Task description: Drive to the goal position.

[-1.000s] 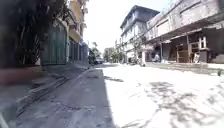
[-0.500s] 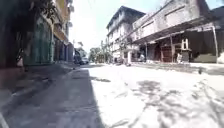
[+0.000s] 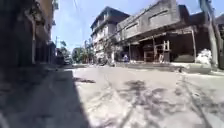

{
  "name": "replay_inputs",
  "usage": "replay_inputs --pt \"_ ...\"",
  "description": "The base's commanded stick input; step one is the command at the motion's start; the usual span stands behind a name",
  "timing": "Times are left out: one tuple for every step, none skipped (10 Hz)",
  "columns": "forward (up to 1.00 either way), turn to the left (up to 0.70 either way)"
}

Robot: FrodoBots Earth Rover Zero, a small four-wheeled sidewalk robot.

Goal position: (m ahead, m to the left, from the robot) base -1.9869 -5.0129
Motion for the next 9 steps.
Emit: replay_inputs --pt "0.00 -1.00" --pt "0.00 -1.00" --pt "0.00 -1.00" --pt "0.00 -1.00" --pt "0.00 -1.00" --pt "0.00 -1.00" --pt "0.00 -1.00" --pt "0.00 -1.00" --pt "0.00 -1.00"
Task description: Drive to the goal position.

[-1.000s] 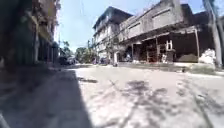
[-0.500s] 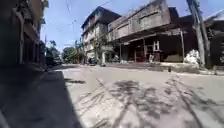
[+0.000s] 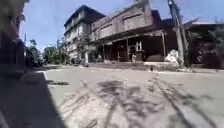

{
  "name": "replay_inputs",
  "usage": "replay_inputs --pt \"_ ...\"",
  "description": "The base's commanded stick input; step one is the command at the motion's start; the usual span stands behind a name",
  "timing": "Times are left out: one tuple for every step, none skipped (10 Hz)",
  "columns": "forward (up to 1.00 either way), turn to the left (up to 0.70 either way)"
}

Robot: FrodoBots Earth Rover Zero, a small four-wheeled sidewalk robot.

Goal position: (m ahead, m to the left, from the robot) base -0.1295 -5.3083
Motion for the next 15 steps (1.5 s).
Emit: replay_inputs --pt "0.00 -1.00" --pt "0.00 -1.00" --pt "0.00 -1.00" --pt "0.00 -1.00" --pt "0.00 -1.00" --pt "0.00 -1.00" --pt "0.00 -1.00" --pt "0.00 -1.00" --pt "0.00 -1.00" --pt "0.00 -1.00" --pt "0.00 -1.00" --pt "0.00 -1.00" --pt "0.00 -1.00" --pt "0.00 -1.00" --pt "0.00 -1.00"
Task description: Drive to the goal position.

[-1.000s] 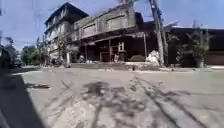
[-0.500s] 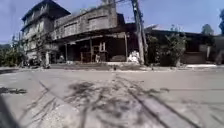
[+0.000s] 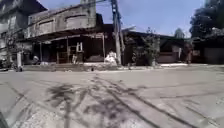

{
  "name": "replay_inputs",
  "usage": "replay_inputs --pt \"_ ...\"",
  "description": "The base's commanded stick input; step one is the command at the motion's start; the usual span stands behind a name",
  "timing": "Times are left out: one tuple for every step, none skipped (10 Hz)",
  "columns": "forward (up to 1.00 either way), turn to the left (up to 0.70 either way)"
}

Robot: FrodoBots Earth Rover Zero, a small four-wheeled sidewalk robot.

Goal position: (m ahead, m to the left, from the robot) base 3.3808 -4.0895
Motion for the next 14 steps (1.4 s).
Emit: replay_inputs --pt "0.00 -1.00" --pt "0.00 -1.00" --pt "0.00 -1.00" --pt "0.00 -1.00" --pt "0.00 -1.00" --pt "0.00 -1.00" --pt "0.01 -0.75" --pt "0.05 -0.11" --pt "0.06 -0.12" --pt "0.06 -0.12" --pt "0.07 -0.13" --pt "0.07 -0.13" --pt "0.07 -0.15" --pt "0.07 -0.13"
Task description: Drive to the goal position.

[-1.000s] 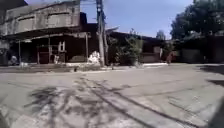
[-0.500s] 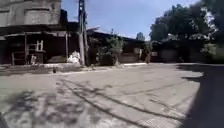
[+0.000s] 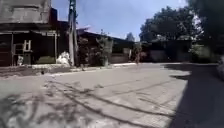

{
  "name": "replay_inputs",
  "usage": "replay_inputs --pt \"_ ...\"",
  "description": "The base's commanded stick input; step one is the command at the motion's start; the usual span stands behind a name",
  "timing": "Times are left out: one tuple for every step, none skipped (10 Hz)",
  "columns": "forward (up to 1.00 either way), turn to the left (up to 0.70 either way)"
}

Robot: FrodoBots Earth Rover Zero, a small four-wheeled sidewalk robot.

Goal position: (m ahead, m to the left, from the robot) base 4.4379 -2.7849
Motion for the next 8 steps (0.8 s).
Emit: replay_inputs --pt "0.07 -0.13" --pt "0.07 -0.13" --pt "0.07 -0.13" --pt "0.06 -0.12" --pt "0.06 -0.12" --pt "0.07 -0.13" --pt "0.07 -0.14" --pt "0.08 -0.15"
